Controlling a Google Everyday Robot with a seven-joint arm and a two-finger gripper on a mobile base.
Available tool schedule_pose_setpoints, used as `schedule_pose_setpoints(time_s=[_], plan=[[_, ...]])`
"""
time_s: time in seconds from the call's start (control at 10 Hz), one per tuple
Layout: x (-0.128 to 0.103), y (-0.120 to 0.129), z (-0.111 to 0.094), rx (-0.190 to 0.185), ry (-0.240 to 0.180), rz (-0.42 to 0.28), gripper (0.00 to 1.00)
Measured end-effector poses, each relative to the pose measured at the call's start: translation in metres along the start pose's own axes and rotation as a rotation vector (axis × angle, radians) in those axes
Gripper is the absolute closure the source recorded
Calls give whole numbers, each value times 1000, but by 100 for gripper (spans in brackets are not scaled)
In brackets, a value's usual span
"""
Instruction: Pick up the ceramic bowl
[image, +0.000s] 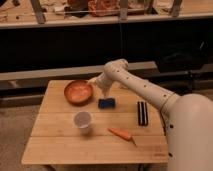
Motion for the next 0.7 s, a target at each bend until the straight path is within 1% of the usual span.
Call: schedule_pose_setpoints(time_s=[0.1,0.4,0.5,0.7], plan=[[1,-1,7,-2,-5,-3,20],[2,-4,18,-7,-18,-10,20],[0,-5,27,-7,-31,-14,20],[2,-5,35,-6,-42,-18,20]])
